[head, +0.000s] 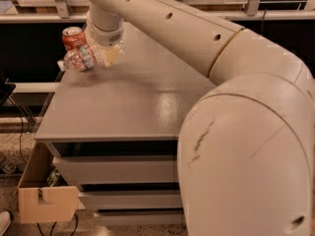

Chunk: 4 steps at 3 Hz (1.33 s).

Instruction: Move water bottle near coke can

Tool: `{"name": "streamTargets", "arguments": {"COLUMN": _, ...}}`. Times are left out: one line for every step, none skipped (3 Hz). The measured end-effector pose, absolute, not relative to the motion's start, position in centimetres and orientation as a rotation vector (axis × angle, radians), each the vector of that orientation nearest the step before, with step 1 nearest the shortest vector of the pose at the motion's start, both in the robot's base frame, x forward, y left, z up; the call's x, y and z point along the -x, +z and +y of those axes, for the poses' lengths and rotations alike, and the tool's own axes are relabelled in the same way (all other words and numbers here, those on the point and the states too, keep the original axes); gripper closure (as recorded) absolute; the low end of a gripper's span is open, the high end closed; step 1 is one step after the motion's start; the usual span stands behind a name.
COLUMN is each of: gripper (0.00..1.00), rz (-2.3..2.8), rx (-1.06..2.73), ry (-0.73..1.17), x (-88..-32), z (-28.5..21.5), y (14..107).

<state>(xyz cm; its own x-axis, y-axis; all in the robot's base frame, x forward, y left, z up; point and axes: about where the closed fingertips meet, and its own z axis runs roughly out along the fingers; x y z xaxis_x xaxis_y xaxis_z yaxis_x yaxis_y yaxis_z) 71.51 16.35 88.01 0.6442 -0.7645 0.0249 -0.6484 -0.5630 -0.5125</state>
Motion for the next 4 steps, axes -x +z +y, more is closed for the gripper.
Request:
{"name": "streamTargets", "arguments": {"gripper": 0.0, "rz": 1.086, "rx": 2.42, "ry": -0.328, "x": -71.3, "z": 16.6, "y": 88.1}}
{"name": "streamTargets", "arguments": {"gripper": 0.0, "rz": 1.095, "rx": 2.416, "ry": -0.325, "x": -71.4, "z": 16.5, "y": 88.1}}
{"name": "streamTargets", "arguments": {"gripper": 0.0, "rz": 1.138, "rx": 2.378, "ry": -0.32, "x": -72.1, "z": 16.3, "y": 88.4}}
{"name": "streamTargets", "arguments": {"gripper": 0.0, "rz": 1.202, "rx": 2.325, "ry": -0.316, "x": -73.4, "z": 16.1, "y": 88.6}}
